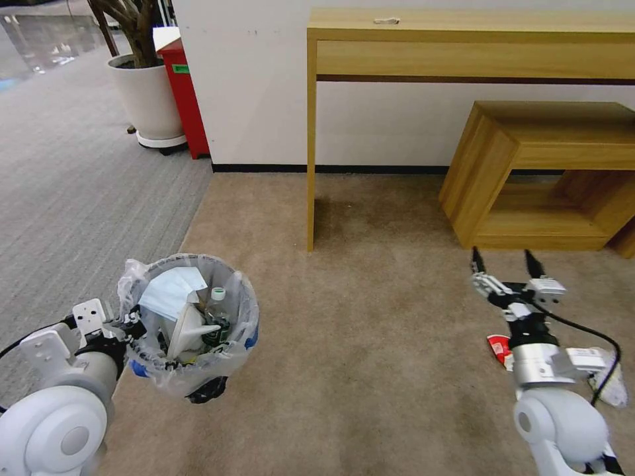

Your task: Pick up the trash bin and place the garbage on the floor into it.

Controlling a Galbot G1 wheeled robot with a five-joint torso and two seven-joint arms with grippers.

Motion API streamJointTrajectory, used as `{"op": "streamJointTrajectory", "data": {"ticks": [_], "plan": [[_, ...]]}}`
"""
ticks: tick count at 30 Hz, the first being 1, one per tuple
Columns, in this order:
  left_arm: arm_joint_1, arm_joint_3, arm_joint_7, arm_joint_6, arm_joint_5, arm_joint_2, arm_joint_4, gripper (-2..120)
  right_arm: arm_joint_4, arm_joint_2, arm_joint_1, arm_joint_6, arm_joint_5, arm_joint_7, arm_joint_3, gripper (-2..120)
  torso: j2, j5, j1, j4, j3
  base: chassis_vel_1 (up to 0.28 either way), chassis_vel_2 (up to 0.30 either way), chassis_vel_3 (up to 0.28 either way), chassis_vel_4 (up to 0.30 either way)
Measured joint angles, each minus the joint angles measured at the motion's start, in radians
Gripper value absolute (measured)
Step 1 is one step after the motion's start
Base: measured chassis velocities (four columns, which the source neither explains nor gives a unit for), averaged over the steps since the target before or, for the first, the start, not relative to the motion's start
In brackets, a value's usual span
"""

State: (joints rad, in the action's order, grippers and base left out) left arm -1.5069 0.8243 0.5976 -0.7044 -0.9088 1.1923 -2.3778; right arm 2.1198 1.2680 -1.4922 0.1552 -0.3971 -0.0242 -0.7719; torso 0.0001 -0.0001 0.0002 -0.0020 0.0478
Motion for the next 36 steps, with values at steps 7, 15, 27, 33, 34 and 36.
{"op": "streamJointTrajectory", "data": {"ticks": [7, 15, 27, 33, 34, 36], "plan": [[-0.01, -0.003, -0.019, 0.006, 0.012, -0.004, 0.001, 1, 0.033, 0.018, -0.024, 0.006, 0.029, 0.017, -0.004, 100, 0.0, 0.0, 0.0, 0.0, 0.0, 0.0, 0.0, 0.0, 0.0], [-0.012, 0.001, -0.021, 0.006, 0.008, -0.016, -0.01, 1, 0.034, 0.024, -0.025, 0.009, 0.043, 0.025, 0.009, 100, 0.0, 0.0, 0.0, 0.0002, 0.0, 0.0, 0.0, 0.0, 0.0], [-0.015, -0.007, -0.027, 0.008, 0.006, -0.013, -0.013, 1, 0.033, 0.032, -0.032, 0.019, 0.049, 0.03, 0.016, 100, 0.0, 0.0001, 0.0, 0.0001, 0.0, -0.025, -0.025, -0.026, -0.027], [-0.019, -0.003, -0.036, 0.011, 0.005, -0.013, -0.017, 1, 0.032, 0.035, -0.03, 0.021, 0.056, 0.03, 0.021, 100, 0.0, 0.0001, 0.0, 0.0001, 0.0, -0.093, -0.081, -0.103, -0.097], [-0.019, -0.003, -0.038, 0.011, 0.005, -0.013, -0.018, 1, 0.033, 0.035, -0.032, 0.021, 0.056, 0.031, 0.021, 100, 0.0, 0.0001, 0.0, 0.0001, 0.0, -0.104, -0.108, -0.114, -0.106], [-0.019, -0.003, -0.041, 0.012, 0.004, -0.013, -0.02, 1, 0.037, 0.034, -0.037, 0.021, 0.056, 0.031, 0.015, 100, 0.0, 0.0001, 0.0, 0.0, 0.0, -0.1, -0.106, -0.12, -0.111]]}}
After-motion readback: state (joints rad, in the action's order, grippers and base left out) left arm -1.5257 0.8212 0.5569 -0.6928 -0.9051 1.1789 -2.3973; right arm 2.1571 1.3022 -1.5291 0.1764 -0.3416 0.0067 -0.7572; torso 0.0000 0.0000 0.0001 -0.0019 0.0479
